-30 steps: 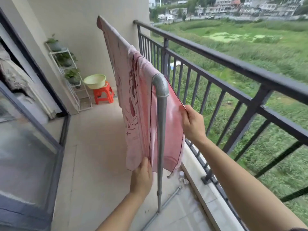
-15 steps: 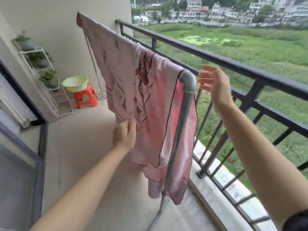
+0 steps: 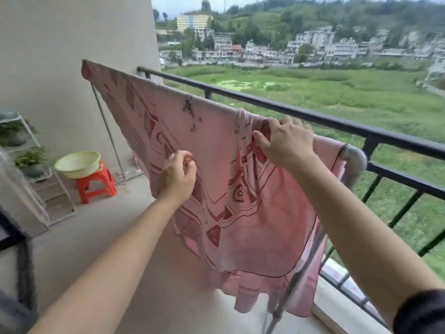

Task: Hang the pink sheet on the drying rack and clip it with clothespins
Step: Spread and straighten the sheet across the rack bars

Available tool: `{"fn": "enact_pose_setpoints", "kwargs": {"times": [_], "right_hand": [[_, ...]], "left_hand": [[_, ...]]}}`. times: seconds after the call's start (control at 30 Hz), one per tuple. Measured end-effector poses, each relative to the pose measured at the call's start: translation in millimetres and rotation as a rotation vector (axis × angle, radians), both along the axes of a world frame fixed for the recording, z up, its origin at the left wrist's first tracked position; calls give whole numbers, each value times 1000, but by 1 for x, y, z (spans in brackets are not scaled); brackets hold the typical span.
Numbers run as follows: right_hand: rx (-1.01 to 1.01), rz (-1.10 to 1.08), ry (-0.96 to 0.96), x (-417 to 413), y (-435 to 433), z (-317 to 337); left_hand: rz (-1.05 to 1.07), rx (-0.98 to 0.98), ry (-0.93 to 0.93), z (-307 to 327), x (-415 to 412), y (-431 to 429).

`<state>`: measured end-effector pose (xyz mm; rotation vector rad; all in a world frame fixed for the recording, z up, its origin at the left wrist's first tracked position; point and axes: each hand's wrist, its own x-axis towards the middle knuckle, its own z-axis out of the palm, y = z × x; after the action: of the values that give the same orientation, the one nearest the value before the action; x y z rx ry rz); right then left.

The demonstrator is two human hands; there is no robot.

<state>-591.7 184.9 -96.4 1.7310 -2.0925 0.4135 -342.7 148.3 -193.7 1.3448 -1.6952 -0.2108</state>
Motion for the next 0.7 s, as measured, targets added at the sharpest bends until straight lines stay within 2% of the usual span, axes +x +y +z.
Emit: {"fn": "enact_pose_setpoints", "kwargs": {"times": [0.13, 0.27, 0.4, 0.5, 0.57, 0.63, 0.7], "right_hand": [[-338, -97, 140, 3, -19, -47], [-596, -113, 129, -4, -42, -70], [-783, -117, 89, -1, -53, -86], [-1027, -269, -33, 4, -39, -109], [-1184, -454, -118, 4, -20, -126], [-1233, -653, -300, 6, 2, -140], [-1236, -733, -493, 6, 22, -149]], "left_hand": [[-78, -42, -105, -6, 3, -42], [-165, -215, -291, 3, -23, -92], [-323, -441, -333, 24, -75, -131], [-501, -612, -343, 31, -107, -154], [-553, -714, -314, 32, -120, -171], [-532, -812, -277, 29, -129, -187], [-498, -874, -260, 25, -135, -196]]}}
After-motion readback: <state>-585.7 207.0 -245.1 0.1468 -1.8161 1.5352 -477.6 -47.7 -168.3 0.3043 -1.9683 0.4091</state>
